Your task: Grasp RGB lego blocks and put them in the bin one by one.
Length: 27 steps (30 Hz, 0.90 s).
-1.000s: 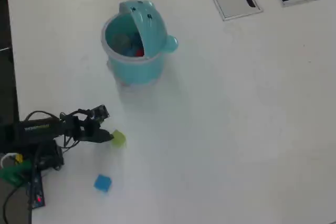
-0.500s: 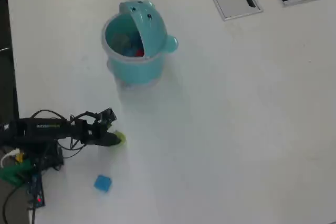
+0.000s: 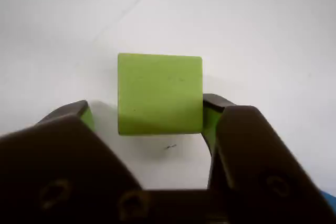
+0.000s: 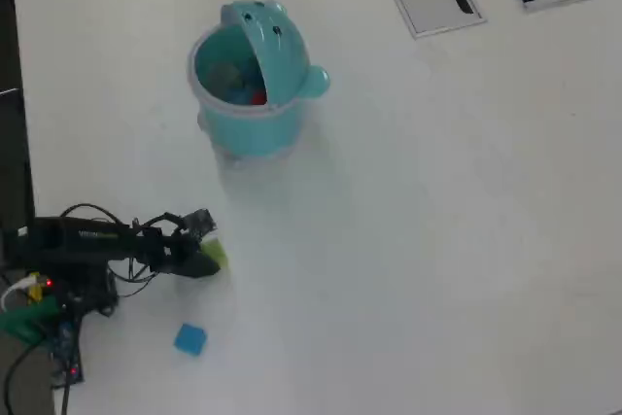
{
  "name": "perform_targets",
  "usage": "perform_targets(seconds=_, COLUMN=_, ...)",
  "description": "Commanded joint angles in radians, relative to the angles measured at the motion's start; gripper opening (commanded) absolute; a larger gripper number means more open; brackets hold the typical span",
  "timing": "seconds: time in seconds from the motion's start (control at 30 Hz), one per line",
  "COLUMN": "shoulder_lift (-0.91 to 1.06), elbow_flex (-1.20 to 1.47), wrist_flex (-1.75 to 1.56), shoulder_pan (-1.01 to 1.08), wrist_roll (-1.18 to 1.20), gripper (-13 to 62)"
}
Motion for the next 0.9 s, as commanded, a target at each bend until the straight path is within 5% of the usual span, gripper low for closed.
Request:
perform_targets(seconds=0.0, shoulder_lift=-0.006, elbow_flex=-0.020, wrist_flex=-0.067, shoulder_pan=0.003, wrist_roll=-0.008, gripper=34.0)
perform_targets(seconds=0.47, shoulder_lift=-0.048, elbow_flex=0.000, wrist_flex=-0.186, shoulder_pan=0.008, wrist_roll=0.126, gripper=28.7)
perform_targets(seconds=0.87, shoulder_lift=0.002, elbow_flex=0.038, wrist_flex=-0.341, shoulder_pan=-0.067, wrist_roll=0.448, gripper=13.8)
